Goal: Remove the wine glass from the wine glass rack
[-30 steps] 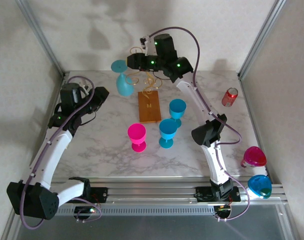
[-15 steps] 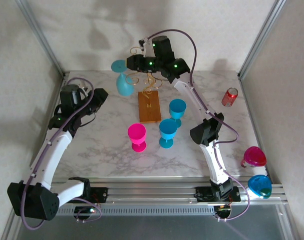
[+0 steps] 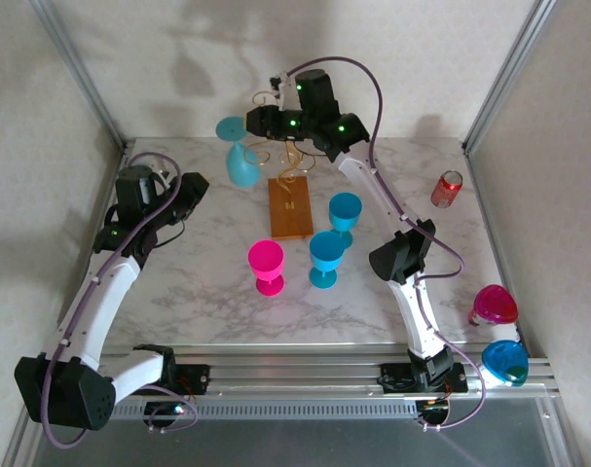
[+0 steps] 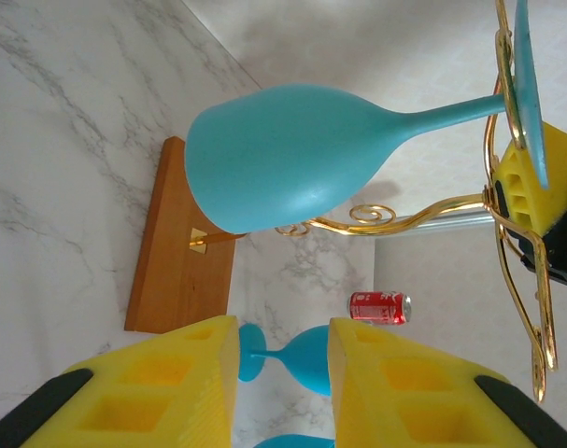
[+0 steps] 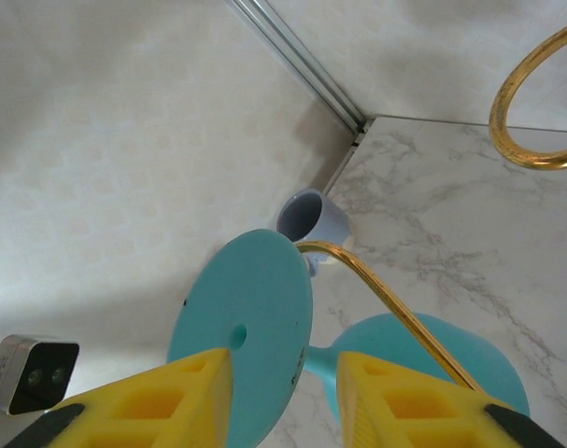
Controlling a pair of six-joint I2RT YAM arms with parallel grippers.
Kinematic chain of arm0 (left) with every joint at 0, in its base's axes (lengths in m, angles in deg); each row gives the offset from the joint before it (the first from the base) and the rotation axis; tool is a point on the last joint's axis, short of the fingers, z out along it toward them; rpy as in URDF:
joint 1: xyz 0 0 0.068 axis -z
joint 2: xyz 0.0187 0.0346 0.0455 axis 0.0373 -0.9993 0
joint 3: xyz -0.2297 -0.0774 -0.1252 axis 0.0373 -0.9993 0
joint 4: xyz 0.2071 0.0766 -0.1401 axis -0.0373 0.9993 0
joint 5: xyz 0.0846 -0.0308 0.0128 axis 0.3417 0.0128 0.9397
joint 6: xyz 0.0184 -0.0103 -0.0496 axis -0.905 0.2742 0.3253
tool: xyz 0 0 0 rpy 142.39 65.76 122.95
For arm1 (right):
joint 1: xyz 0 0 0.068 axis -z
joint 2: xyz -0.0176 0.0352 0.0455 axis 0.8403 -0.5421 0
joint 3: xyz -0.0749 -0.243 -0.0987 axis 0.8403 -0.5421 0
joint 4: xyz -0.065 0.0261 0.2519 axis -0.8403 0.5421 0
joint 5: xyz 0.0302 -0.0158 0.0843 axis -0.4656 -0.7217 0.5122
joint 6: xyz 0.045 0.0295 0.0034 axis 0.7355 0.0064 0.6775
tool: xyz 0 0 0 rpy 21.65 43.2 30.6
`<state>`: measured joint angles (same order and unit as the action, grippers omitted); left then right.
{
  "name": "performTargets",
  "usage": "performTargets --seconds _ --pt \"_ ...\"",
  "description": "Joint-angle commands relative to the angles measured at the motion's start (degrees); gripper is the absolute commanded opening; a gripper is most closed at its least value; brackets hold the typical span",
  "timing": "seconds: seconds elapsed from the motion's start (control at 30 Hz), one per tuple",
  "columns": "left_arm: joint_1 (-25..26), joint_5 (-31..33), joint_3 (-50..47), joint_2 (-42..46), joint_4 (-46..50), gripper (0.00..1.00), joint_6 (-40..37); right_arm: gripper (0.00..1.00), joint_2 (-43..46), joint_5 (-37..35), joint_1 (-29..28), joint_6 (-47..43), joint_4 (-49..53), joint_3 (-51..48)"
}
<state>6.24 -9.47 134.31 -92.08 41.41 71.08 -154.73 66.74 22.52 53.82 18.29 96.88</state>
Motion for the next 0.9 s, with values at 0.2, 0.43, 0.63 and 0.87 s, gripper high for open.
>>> performTargets --seconds 0.2,0.43,0.63,0.87 --pt "-0.99 -1.03 -1.09 1.39 -1.49 0.30 0.36 0.34 -1.28 2.35 -0.33 0.79 -1.89 1.81" --pt "-1.13 -1.14 -1.18 1.37 -1.68 0.30 0.36 0.34 -1.59 2.82 -0.42 1.10 -2.41 1.82" --pt "-1.41 -1.17 -1.46 1.39 -1.78 0.30 0.43 0.33 -1.75 3.16 -0.54 1.37 -2.74 1.81" --pt "-1.49 -1.25 -1.44 1.44 -1.86 0.30 0.51 0.31 -1.57 3.57 -0.64 1.81 -3.26 1.81"
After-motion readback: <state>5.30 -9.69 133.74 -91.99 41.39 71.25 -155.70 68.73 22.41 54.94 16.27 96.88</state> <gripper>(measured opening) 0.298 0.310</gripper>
